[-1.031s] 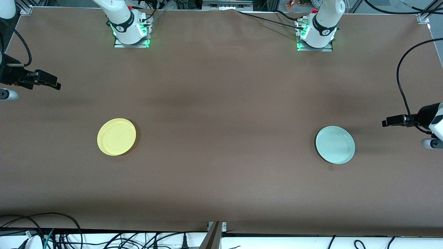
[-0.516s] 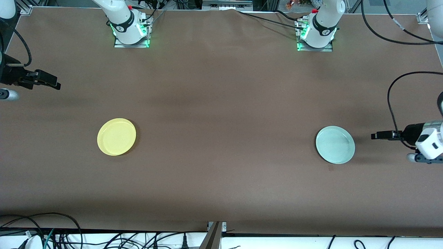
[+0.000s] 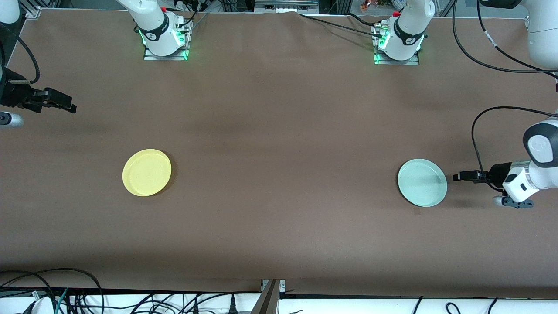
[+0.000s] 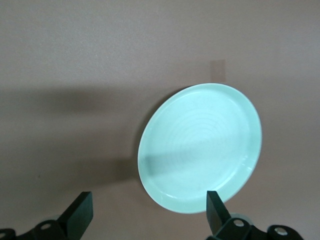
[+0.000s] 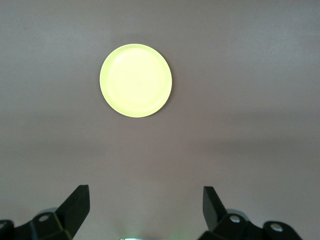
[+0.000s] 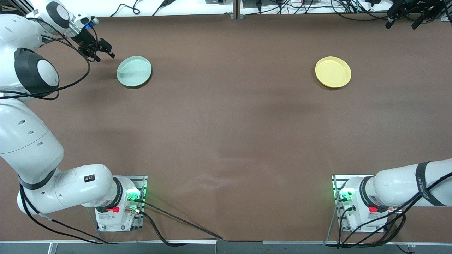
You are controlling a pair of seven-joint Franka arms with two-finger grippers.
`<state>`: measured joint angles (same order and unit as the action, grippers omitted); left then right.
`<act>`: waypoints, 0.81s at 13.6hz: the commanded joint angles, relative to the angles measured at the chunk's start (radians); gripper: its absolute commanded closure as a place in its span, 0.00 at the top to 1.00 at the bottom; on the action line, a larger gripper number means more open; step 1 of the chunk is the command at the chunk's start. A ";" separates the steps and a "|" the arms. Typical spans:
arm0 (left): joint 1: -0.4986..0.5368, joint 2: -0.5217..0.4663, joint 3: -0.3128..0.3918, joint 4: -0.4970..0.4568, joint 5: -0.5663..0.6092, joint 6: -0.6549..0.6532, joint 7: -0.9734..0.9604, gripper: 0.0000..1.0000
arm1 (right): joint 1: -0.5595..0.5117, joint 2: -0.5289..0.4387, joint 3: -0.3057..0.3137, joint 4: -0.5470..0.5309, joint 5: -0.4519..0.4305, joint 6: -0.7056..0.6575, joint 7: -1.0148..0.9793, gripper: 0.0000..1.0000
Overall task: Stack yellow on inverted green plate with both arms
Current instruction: 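Lower the left gripper and pinch the green plate's rim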
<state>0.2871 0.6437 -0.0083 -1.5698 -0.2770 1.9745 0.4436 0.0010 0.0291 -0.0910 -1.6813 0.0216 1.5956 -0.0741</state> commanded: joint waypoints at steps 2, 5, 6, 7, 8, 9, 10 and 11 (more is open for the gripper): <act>0.009 -0.021 -0.027 -0.119 -0.030 0.128 0.058 1.00 | -0.003 -0.005 0.005 0.012 -0.006 -0.020 -0.004 1.00; 0.009 -0.016 -0.033 -0.150 -0.030 0.193 0.060 1.00 | -0.003 -0.005 0.005 0.012 -0.006 -0.020 -0.004 1.00; 0.009 -0.016 -0.047 -0.167 -0.030 0.216 0.060 1.00 | -0.003 -0.005 0.005 0.012 -0.006 -0.020 -0.004 1.00; 0.009 -0.016 -0.047 -0.180 -0.031 0.245 0.060 1.00 | -0.003 -0.005 0.007 0.012 -0.006 -0.020 -0.004 1.00; 0.009 -0.016 -0.048 -0.200 -0.031 0.269 0.060 1.00 | -0.003 -0.005 0.005 0.011 -0.006 -0.020 -0.004 1.00; 0.009 -0.016 -0.050 -0.208 -0.033 0.282 0.060 1.00 | -0.003 -0.005 0.005 0.012 -0.006 -0.020 -0.004 1.00; 0.009 -0.015 -0.050 -0.213 -0.042 0.287 0.060 1.00 | -0.003 -0.005 0.007 0.012 -0.006 -0.020 -0.004 1.00; 0.009 -0.010 -0.050 -0.216 -0.042 0.297 0.061 1.00 | -0.003 -0.005 0.005 0.012 -0.006 -0.020 -0.004 1.00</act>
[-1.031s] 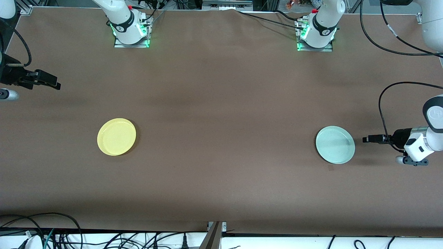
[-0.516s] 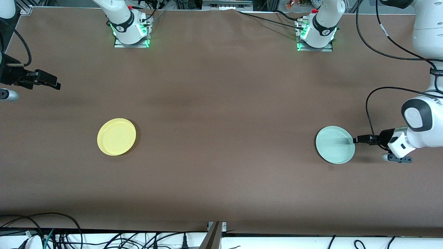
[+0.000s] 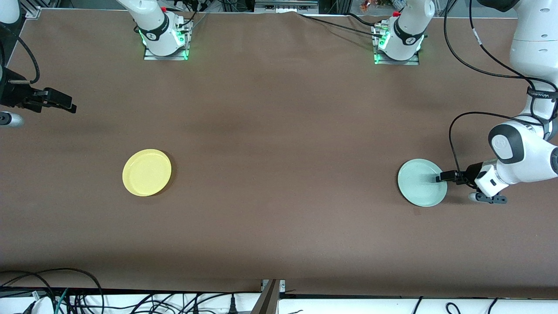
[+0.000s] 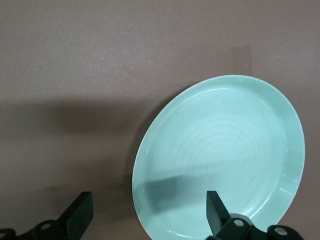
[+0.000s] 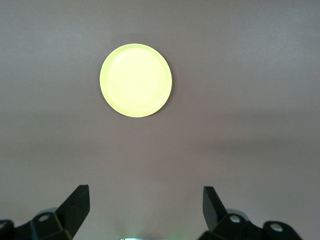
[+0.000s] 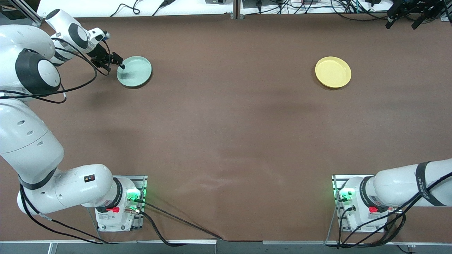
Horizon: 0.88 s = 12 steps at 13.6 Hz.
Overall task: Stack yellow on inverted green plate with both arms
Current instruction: 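Lower the left gripper and pinch the green plate's rim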
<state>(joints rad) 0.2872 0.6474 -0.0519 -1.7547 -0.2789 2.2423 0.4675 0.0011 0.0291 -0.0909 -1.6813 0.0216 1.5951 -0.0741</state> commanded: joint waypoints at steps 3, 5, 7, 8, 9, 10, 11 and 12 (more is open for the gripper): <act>0.007 -0.009 -0.006 -0.031 -0.040 0.031 0.045 1.00 | -0.003 -0.005 0.005 0.012 -0.006 -0.020 -0.004 1.00; 0.006 0.001 -0.006 -0.031 -0.040 0.036 0.071 0.94 | -0.003 -0.005 0.005 0.012 -0.006 -0.020 -0.004 1.00; 0.006 0.006 -0.006 -0.031 -0.040 0.046 0.072 0.78 | -0.003 -0.005 0.005 0.011 -0.006 -0.020 -0.004 1.00; 0.006 0.009 -0.006 -0.031 -0.040 0.046 0.072 0.69 | -0.003 -0.005 0.005 0.012 -0.006 -0.020 -0.004 1.00; 0.004 0.009 -0.006 -0.031 -0.040 0.046 0.072 0.59 | -0.003 -0.005 0.005 0.012 -0.006 -0.020 -0.004 1.00; 0.003 0.009 -0.006 -0.031 -0.040 0.046 0.072 0.52 | -0.003 -0.005 0.005 0.012 -0.006 -0.020 -0.004 1.00; 0.003 0.009 -0.006 -0.031 -0.040 0.046 0.072 0.47 | -0.003 -0.005 0.005 0.011 -0.006 -0.020 -0.004 1.00; 0.003 0.009 -0.006 -0.031 -0.040 0.046 0.072 0.41 | -0.003 -0.005 0.006 0.012 -0.006 -0.020 -0.004 1.00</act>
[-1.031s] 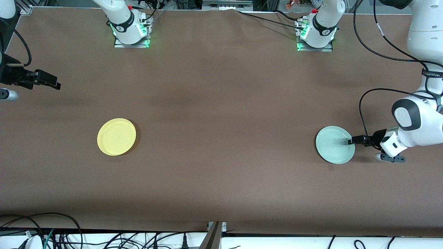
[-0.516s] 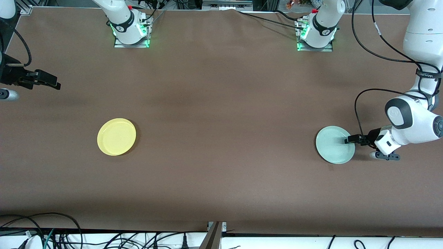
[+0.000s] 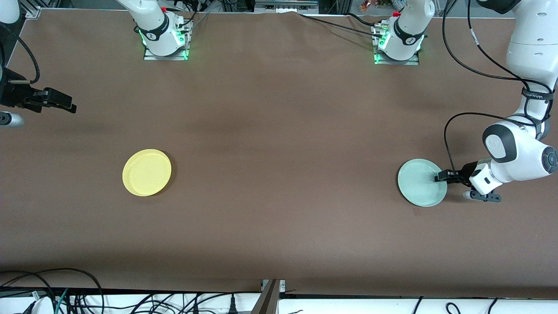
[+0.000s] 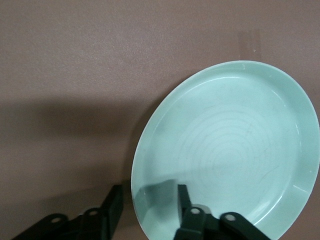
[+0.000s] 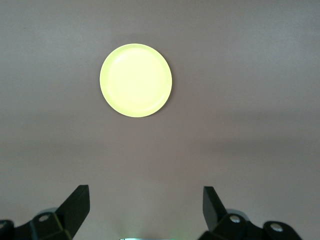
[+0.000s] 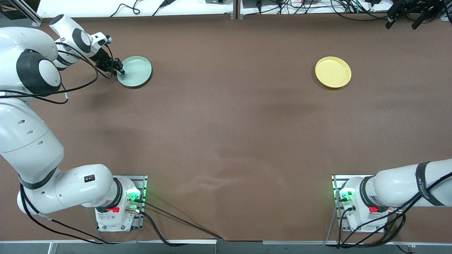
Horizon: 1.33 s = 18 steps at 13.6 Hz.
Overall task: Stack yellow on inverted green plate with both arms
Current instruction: 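Lower the left gripper and pinch the green plate's rim, then lift the green plate with the left gripper and flip it over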
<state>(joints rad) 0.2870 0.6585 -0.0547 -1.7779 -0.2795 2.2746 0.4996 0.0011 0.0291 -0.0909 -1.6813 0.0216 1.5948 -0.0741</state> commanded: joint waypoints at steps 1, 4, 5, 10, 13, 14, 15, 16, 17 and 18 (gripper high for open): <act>0.003 -0.002 -0.004 -0.008 -0.040 0.014 0.040 0.31 | -0.003 -0.005 0.005 0.012 -0.006 -0.019 -0.004 1.00; 0.001 -0.002 -0.002 -0.006 -0.032 0.014 0.042 0.00 | -0.003 -0.005 0.005 0.011 -0.006 -0.019 -0.004 1.00; 0.000 -0.002 -0.002 -0.005 -0.030 0.014 0.043 0.00 | -0.003 -0.005 0.005 0.011 -0.006 -0.019 -0.004 1.00; -0.017 -0.043 -0.033 0.032 -0.023 -0.007 0.037 0.00 | -0.003 -0.005 0.005 0.012 -0.006 -0.019 -0.004 1.00; -0.040 -0.080 -0.069 0.090 0.038 -0.026 0.034 0.00 | -0.003 -0.005 0.005 0.012 -0.006 -0.019 -0.004 1.00; -0.063 -0.080 -0.074 0.139 0.077 -0.046 0.034 0.00 | -0.003 -0.005 0.005 0.012 -0.006 -0.019 -0.004 1.00; -0.090 -0.080 -0.076 0.179 0.095 -0.064 0.034 0.00 | -0.003 -0.006 0.005 0.012 -0.008 -0.019 -0.004 1.00; -0.121 -0.080 -0.074 0.207 0.115 -0.067 0.033 0.00 | -0.003 -0.005 0.005 0.012 -0.008 -0.019 -0.004 1.00; -0.152 -0.082 -0.076 0.231 0.149 -0.067 0.031 0.00 | -0.003 -0.005 0.006 0.012 -0.008 -0.019 -0.004 1.00; -0.182 -0.080 -0.076 0.256 0.181 -0.067 0.028 0.00 | -0.003 -0.005 0.005 0.012 -0.008 -0.019 -0.004 1.00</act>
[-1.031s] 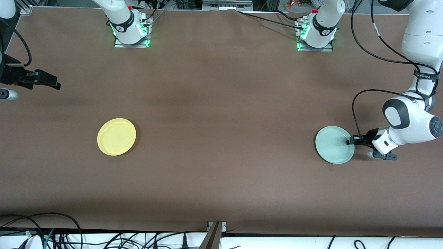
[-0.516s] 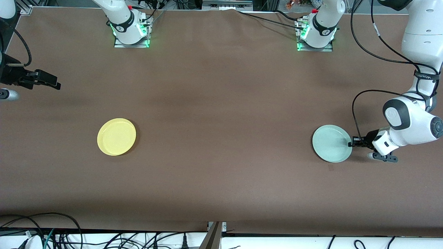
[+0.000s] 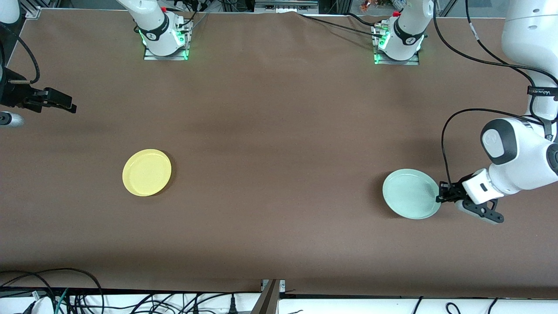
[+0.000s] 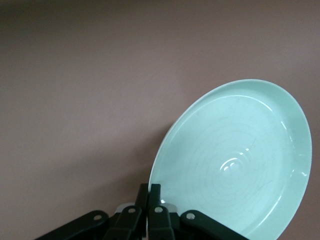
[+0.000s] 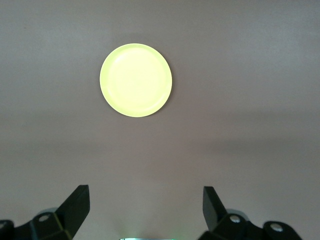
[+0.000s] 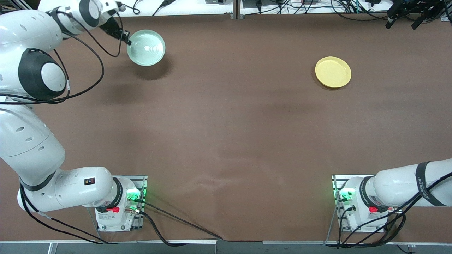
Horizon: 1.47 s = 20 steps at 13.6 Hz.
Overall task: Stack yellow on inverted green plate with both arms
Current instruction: 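Lift the green plate with the left gripper and flip it over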
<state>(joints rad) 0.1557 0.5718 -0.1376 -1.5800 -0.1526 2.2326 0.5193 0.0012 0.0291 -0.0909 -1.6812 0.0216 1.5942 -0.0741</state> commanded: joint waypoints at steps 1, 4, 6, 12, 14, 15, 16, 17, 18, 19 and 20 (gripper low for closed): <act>-0.083 0.007 0.007 0.086 0.086 -0.025 0.007 0.00 | -0.003 -0.005 0.005 0.012 -0.008 -0.019 -0.004 1.00; -0.191 0.008 0.016 0.115 0.149 -0.016 -0.011 0.00 | -0.003 -0.006 0.007 0.012 -0.008 -0.019 -0.004 1.00; -0.264 0.020 0.018 0.150 0.258 -0.001 -0.065 0.00 | -0.003 -0.005 0.007 0.012 -0.008 -0.019 -0.004 1.00; -0.490 0.056 0.019 0.196 0.816 0.019 -0.477 0.00 | -0.003 -0.005 0.005 0.012 -0.008 -0.019 -0.004 1.00; -0.542 0.074 0.019 0.195 0.982 0.018 -0.609 0.00 | -0.003 -0.005 0.007 0.011 -0.006 -0.019 -0.004 1.00; -0.556 0.076 0.019 0.193 1.054 0.015 -0.657 0.00 | -0.003 -0.005 0.007 0.011 -0.006 -0.019 -0.004 1.00; -0.576 0.082 0.021 0.190 1.114 0.009 -0.688 0.00 | -0.003 -0.005 0.005 0.011 -0.006 -0.019 -0.004 1.00; -0.591 0.089 0.021 0.190 1.169 0.006 -0.724 0.00 | -0.003 -0.006 0.005 0.011 -0.006 -0.019 -0.004 1.00; -0.613 0.095 0.021 0.192 1.208 0.004 -0.760 0.00 | -0.003 -0.005 0.006 0.011 -0.006 -0.019 -0.004 1.00; -0.626 0.103 0.021 0.193 1.231 0.002 -0.778 0.00 | -0.003 -0.005 0.007 0.011 -0.006 -0.019 -0.004 1.00; -0.642 0.106 0.021 0.192 1.251 0.002 -0.785 0.00 | -0.003 -0.005 0.007 0.011 -0.006 -0.019 -0.004 1.00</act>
<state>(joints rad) -0.4476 0.6572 -0.1318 -1.4210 1.0449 2.2533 -0.2340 0.0015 0.0291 -0.0902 -1.6811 0.0216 1.5937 -0.0741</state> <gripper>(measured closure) 0.978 0.000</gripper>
